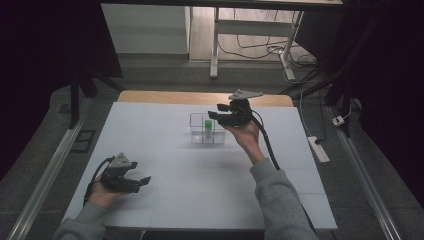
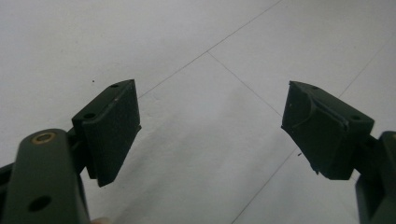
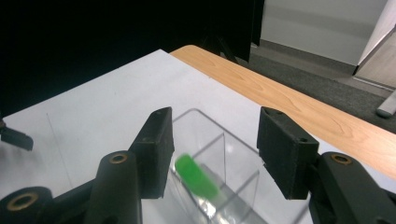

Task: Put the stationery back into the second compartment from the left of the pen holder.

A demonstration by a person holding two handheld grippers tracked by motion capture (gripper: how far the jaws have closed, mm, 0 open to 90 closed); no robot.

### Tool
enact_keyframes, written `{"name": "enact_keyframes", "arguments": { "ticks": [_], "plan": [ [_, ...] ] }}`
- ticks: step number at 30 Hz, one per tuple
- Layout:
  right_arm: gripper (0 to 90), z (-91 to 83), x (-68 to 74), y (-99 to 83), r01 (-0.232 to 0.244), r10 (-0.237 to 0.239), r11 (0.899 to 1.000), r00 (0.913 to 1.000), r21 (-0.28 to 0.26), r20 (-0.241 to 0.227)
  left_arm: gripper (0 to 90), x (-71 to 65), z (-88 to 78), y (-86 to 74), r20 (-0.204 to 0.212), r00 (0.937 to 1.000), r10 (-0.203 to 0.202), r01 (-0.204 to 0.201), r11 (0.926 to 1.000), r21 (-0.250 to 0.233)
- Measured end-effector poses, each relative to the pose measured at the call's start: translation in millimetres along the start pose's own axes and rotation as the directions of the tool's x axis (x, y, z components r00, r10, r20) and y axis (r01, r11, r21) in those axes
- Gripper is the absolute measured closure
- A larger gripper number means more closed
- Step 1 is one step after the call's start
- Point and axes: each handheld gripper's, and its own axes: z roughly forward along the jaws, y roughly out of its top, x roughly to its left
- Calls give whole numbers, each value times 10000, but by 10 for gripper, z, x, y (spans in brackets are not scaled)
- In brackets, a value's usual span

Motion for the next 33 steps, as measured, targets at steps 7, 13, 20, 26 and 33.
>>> {"name": "enact_keyframes", "arguments": {
  "ticks": [7,13,20,26,33],
  "plan": [
    [446,-202,-21,-118,-1,0,10000,9999,56,147,190,8,3,2,-27,10000,-41,41,10000,2],
    [435,-425,5,-267,128,-133,9997,9996,196,241,190,14,8,0,-28,10000,-42,42,10000,4],
    [426,-702,78,-506,317,-335,9986,9985,435,431,190,13,-3,-4,-23,10000,-79,79,10000,-54],
    [417,-931,97,-766,177,-228,9970,9975,753,676,190,9,2,-2,-30,10000,-45,45,10000,-9],
    [401,-1141,100,-1048,-11,-116,9916,9951,1292,978,190,2,-5,0,-33,10000,-57,57,10000,-58]
  ]
}}
